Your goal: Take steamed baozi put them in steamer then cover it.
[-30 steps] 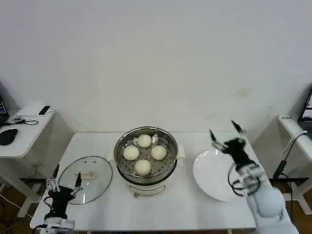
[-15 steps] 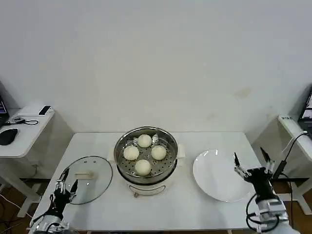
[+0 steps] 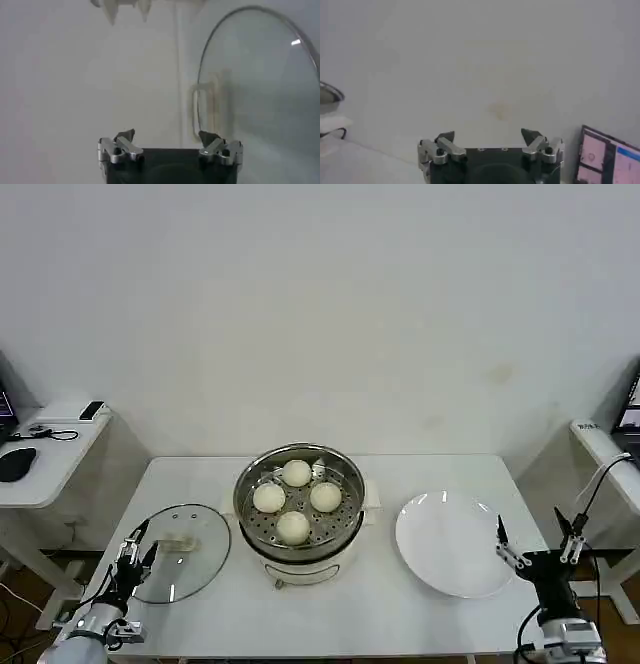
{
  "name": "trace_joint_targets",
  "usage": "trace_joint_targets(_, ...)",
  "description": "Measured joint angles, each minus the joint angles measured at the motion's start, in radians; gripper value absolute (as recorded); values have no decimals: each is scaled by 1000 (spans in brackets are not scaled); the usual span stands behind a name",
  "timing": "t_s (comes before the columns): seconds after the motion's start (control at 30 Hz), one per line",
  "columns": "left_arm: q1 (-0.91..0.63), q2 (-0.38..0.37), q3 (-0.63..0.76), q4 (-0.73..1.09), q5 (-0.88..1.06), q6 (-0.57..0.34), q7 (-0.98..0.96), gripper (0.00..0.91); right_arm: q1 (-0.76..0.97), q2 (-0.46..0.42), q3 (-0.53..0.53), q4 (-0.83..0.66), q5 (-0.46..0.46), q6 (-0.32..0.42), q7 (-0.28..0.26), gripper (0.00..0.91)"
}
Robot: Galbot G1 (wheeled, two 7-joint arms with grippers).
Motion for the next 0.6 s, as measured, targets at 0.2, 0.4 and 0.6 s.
trace_joint_targets(0.2,-20,2,23,10,14,-1,8,907,-10,13,-1,7,-5,-5,0,907)
trace_joint_targets(0.4,-49,-2,45,26,26,0,15,907,-19,20,3,10,-9,-5,0,907)
trace_joint_targets(0.6,-88,-8,71,56,25,0,17,725,-28,27,5,10,-14,-4,0,907)
